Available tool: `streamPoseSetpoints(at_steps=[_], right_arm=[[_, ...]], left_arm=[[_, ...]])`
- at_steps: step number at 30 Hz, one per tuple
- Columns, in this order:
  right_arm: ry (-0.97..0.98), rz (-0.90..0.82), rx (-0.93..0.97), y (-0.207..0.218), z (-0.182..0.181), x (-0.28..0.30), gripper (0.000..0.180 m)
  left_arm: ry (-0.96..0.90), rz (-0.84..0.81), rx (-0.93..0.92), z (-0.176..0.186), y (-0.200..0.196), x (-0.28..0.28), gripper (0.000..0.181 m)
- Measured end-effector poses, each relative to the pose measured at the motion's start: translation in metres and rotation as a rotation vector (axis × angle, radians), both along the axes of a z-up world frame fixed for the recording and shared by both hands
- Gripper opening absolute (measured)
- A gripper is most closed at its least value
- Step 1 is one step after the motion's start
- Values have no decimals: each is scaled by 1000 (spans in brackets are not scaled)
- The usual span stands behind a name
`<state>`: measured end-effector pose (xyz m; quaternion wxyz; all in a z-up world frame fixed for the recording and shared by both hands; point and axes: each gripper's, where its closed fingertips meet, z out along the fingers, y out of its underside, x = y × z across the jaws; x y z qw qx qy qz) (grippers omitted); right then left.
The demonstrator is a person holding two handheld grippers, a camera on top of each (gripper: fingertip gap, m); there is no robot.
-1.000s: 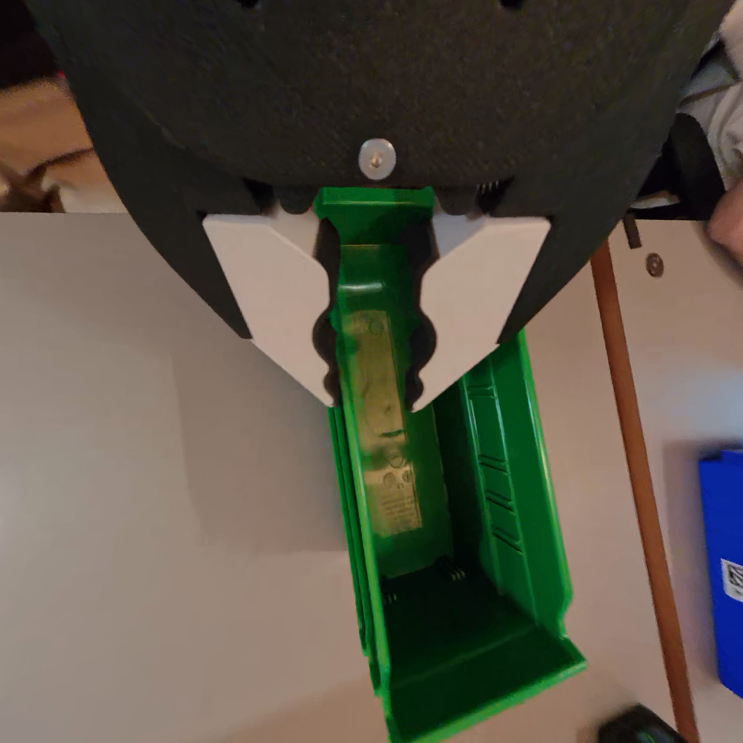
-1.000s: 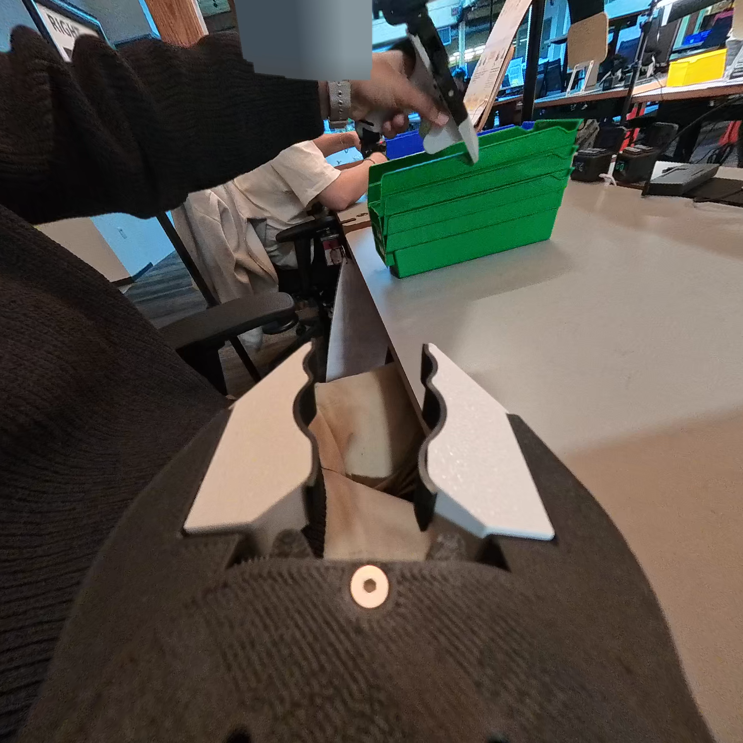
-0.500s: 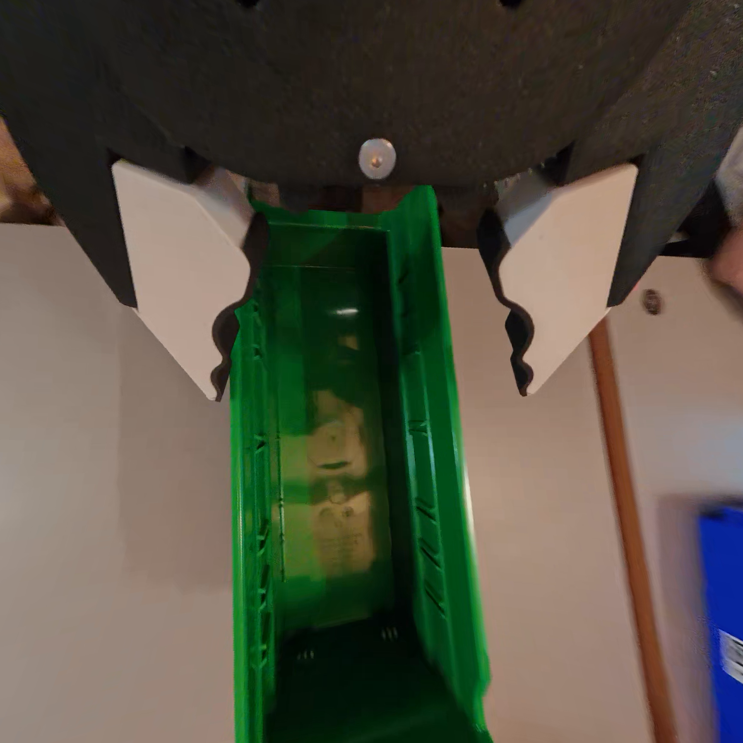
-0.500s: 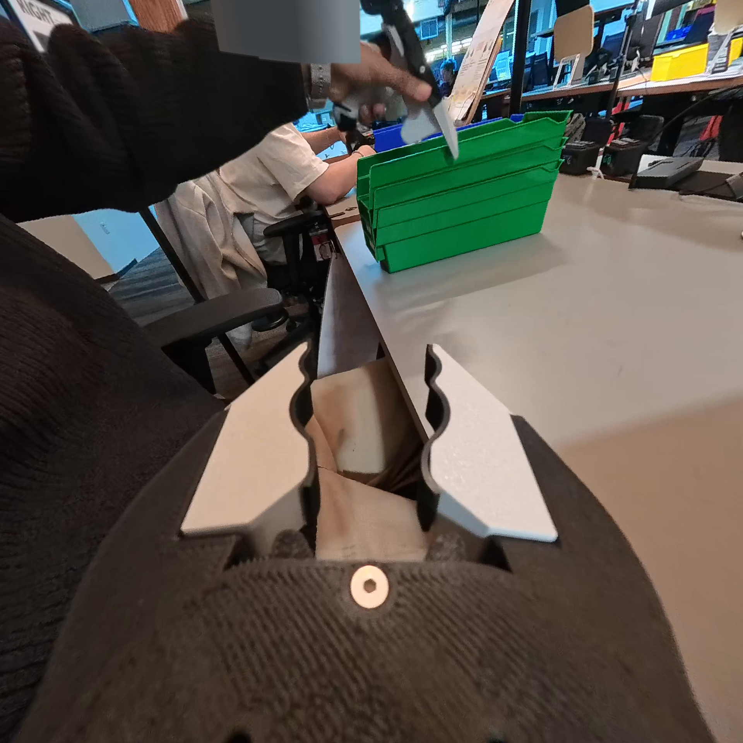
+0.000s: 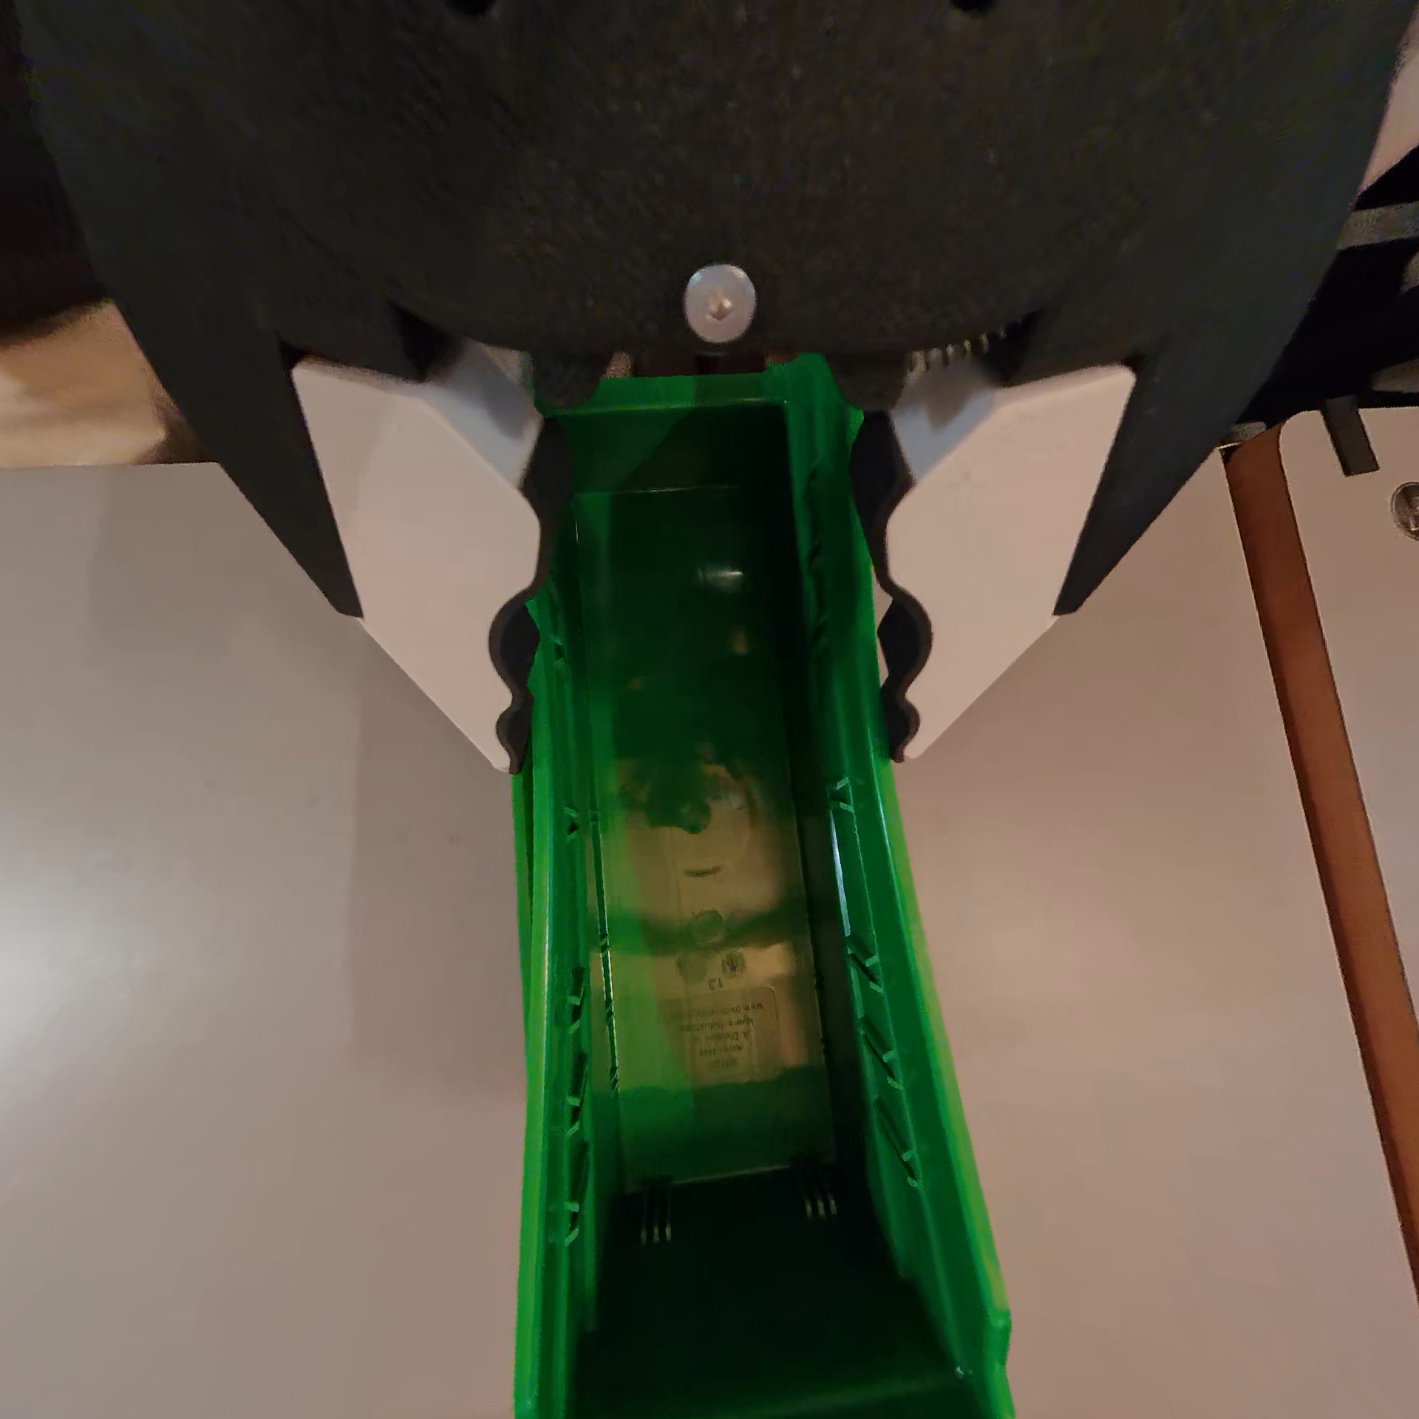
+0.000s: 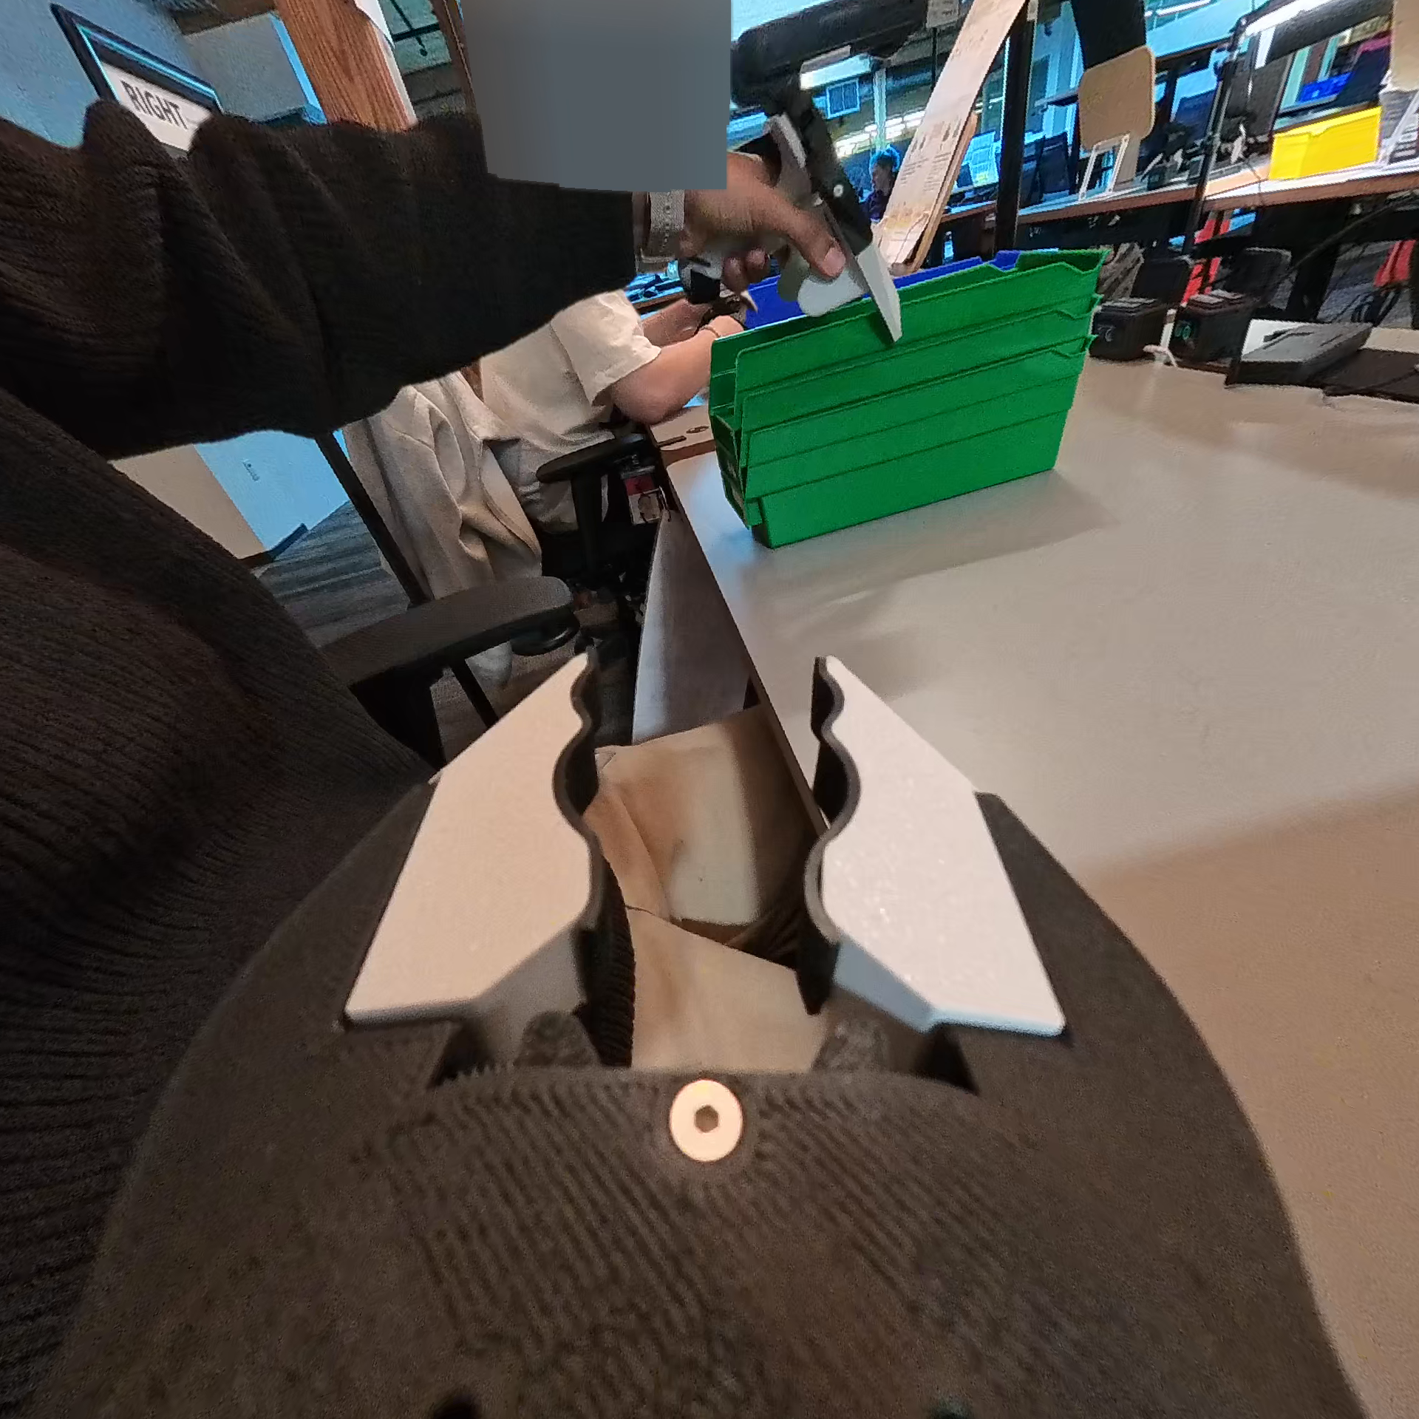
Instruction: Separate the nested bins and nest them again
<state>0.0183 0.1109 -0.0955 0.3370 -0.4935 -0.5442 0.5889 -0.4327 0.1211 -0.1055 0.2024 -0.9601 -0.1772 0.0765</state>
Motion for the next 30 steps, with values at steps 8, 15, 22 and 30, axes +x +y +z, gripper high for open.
streamPoseSetpoints(at_steps=[8, 15, 22, 30], right_arm=[[-10, 1, -12, 1, -1, 0, 55], [-14, 9, -3, -1, -1, 1, 55], [-4, 16, -13, -3, 3, 3, 55], [-15, 18, 0, -6, 0, 1, 55]], left_arm=[[33, -11, 34, 10, 2, -3, 89], [44, 17, 102, 30, -2, -11, 89], [49, 22, 128, 57, -10, -11, 94], [108, -5, 236, 109, -8, 1, 93]])
